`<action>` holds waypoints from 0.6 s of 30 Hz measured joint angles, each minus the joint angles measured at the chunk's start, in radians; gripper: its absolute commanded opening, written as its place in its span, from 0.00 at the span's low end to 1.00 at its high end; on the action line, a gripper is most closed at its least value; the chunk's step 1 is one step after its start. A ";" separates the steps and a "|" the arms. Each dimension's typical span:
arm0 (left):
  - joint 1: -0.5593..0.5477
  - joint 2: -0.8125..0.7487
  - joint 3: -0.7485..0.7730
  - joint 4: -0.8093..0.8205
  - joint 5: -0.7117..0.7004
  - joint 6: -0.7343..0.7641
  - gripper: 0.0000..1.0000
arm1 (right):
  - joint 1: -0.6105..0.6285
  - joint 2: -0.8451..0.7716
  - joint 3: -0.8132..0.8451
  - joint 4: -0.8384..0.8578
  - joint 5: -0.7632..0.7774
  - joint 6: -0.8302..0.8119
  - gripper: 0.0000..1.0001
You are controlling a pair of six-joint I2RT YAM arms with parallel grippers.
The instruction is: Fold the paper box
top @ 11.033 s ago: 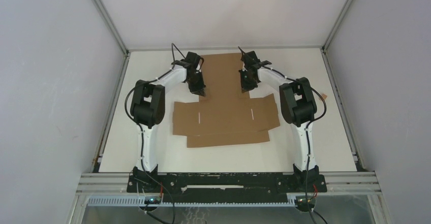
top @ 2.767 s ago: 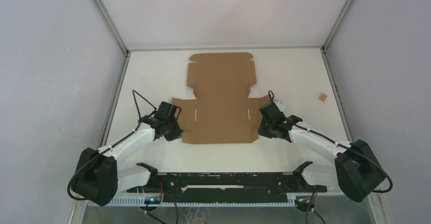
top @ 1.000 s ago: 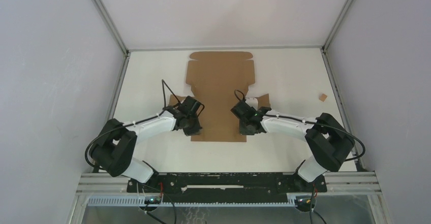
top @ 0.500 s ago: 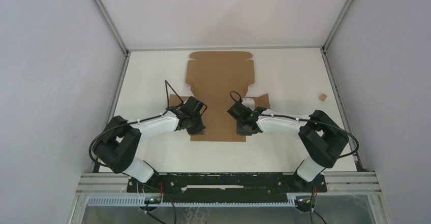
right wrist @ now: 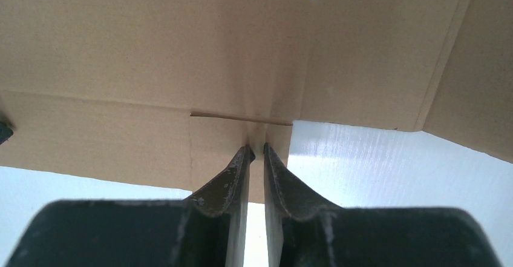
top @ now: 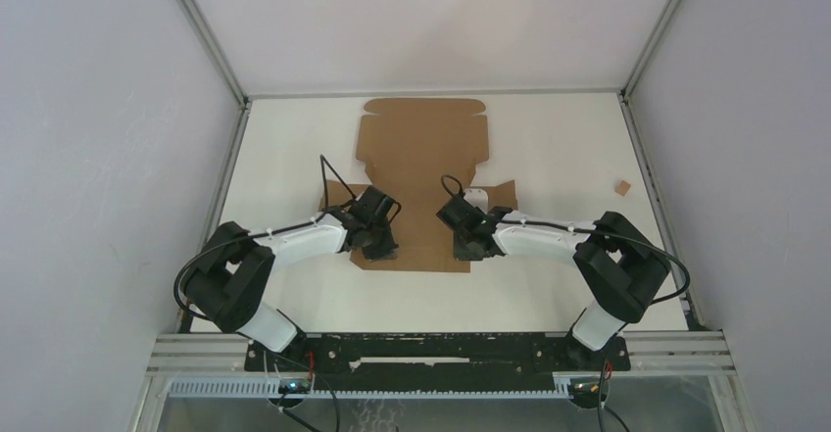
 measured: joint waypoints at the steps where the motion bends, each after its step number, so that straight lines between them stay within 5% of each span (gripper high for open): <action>1: 0.000 0.000 0.000 0.000 0.000 0.000 0.00 | 0.000 0.000 0.000 0.000 0.000 0.000 0.22; 11: -0.002 -0.023 0.092 -0.095 -0.002 0.035 0.02 | -0.003 -0.002 0.014 -0.009 -0.018 -0.006 0.23; 18: 0.015 -0.318 0.144 -0.175 -0.073 0.073 0.05 | -0.008 -0.002 0.017 -0.016 -0.021 -0.016 0.23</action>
